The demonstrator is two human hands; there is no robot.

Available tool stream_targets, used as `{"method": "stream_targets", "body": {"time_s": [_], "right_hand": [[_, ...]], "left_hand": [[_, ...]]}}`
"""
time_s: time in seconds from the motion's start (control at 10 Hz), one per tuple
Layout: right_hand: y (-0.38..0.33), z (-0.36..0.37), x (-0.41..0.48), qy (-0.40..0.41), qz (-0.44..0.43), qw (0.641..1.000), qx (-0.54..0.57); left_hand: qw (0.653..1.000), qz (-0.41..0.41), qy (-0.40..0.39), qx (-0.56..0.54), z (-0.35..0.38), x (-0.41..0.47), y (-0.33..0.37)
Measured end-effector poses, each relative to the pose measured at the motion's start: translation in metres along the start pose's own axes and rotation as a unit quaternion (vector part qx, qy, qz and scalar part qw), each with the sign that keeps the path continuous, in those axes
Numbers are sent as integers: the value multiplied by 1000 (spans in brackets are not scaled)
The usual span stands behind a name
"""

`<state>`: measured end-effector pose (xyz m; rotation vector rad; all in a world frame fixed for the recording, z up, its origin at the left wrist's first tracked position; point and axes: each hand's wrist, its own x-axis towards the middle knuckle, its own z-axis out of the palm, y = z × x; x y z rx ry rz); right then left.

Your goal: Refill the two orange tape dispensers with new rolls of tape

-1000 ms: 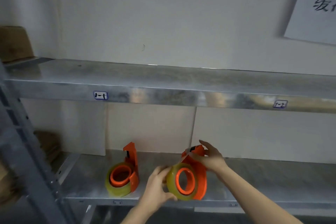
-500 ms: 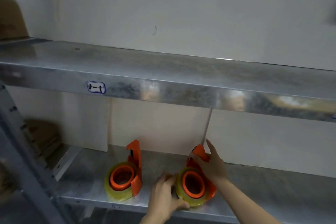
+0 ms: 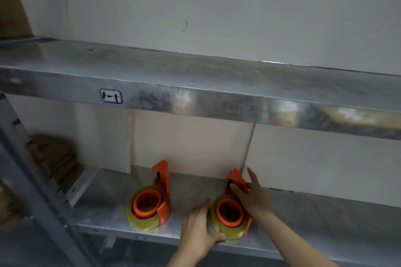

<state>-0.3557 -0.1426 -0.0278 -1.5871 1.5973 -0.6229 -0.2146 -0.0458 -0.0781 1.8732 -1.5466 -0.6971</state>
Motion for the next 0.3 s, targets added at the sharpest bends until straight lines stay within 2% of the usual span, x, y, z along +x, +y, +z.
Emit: {"method": "stream_targets", "body": {"time_s": [0.2,0.3], "right_hand": [[3,-10,-20,0,-3,1000,11],[1,-17,-38,23,-41,999,-16]], "left_hand": [[999,8,-26,24,-11,-10,6],[998,37,-36,46,-30,-18,14]]}}
